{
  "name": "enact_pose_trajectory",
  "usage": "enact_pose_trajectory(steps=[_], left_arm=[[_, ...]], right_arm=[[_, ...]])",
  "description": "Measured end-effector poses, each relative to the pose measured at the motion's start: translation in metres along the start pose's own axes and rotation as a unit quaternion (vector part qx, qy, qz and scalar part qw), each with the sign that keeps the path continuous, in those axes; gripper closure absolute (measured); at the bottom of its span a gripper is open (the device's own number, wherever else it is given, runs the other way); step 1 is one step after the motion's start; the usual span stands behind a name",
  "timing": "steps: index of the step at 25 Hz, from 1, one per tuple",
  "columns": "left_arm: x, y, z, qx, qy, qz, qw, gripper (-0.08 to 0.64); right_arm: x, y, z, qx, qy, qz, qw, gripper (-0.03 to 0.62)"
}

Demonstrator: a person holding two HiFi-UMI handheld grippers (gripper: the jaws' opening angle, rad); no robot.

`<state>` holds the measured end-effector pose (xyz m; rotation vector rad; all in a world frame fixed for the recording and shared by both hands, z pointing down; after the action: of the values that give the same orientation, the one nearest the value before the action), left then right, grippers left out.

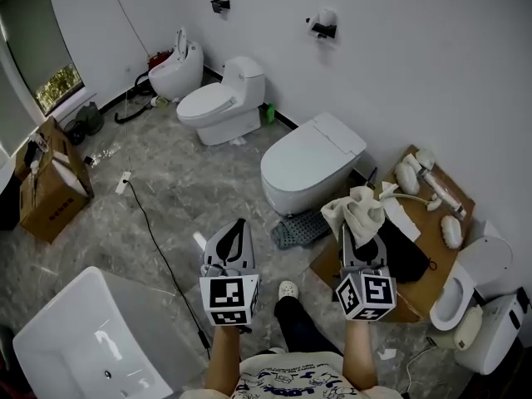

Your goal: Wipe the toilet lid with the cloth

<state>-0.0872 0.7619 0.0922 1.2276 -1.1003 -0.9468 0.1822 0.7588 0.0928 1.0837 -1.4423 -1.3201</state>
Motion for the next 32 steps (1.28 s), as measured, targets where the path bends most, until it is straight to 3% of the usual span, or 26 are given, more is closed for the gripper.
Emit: enact_pose_trajectory(steps=[14,32], left_arm=[[0.217,-0.038,0.023,0.0,-0.025,-0.008,0.9997,0.557],[0.351,-0.031,0.069,-0.005,-0.053,0.012,0.9985,0.557]], right_arm=[[0.218,-0.021,-0.085,0.003,-0.022,-0.005,1.0,0.48],[0.366,-0.001,-0.121,0.017,-0.03,0.013,0.999,0.48]])
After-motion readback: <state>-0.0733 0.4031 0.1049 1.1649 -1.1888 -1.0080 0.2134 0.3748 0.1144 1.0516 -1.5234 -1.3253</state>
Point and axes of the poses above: the fingertips, and each gripper's own axes: x forward along the fingers, z to its left, y out of its underside, the point moved 9 cm from there along -x, backward along the fingers, and after that the axes turned 2 degrees about -x, right-handed, at the moved point
